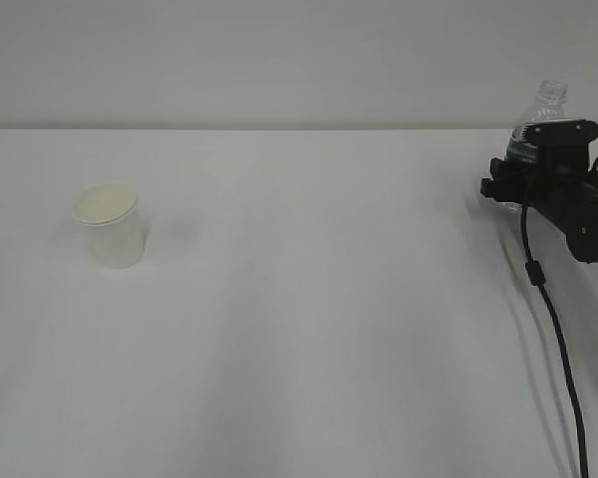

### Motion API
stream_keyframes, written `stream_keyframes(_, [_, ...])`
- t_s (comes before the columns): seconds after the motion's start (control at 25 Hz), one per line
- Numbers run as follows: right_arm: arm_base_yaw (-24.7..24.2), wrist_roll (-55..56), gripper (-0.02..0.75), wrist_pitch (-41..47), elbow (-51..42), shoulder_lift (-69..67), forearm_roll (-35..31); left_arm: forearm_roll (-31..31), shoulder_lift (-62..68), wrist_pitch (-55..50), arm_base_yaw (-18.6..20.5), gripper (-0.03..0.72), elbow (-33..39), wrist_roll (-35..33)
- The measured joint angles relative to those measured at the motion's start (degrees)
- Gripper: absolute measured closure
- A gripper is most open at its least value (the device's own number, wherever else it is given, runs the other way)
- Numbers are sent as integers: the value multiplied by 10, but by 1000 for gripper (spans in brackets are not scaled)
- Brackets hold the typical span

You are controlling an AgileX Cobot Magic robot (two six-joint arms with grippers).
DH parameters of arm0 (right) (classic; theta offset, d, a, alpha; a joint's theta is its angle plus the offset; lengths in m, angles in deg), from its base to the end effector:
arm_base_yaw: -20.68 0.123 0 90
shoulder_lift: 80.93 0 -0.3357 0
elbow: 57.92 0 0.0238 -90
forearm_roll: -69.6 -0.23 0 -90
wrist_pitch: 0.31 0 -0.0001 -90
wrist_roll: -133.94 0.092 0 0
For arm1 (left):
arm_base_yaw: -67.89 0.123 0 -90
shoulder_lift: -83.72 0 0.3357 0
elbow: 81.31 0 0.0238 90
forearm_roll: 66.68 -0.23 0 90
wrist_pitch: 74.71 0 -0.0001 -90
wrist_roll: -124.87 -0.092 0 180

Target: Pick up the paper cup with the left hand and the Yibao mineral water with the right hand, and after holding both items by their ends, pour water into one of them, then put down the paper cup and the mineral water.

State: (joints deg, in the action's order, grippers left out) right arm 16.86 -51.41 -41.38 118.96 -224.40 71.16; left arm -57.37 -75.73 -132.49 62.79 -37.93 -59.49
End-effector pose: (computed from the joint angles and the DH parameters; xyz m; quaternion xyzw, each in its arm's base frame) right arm 0.5038 -0.0320 0.1192 -0.0242 0.7958 -0.0475 0.6032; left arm -0.0414 -0.0090 0.3158 0.0674 0.8679 -0.0842 0.4849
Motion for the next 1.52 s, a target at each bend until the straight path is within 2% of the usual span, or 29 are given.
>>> stream_keyframes(0.44, [0,0,251,12,1,0,0,0,0,0,0,166,0,0])
stream_keyframes(1.04, [0,-1,255,105,-1,38,27,0,0,0,0,167,0,0])
stream_keyframes(1.4, [0,8,268,109,-2,41,30,0,0,0,0,167,0,-10])
stream_keyframes(1.52, [0,9,295,109,-2,41,34,0,0,0,0,167,0,-11])
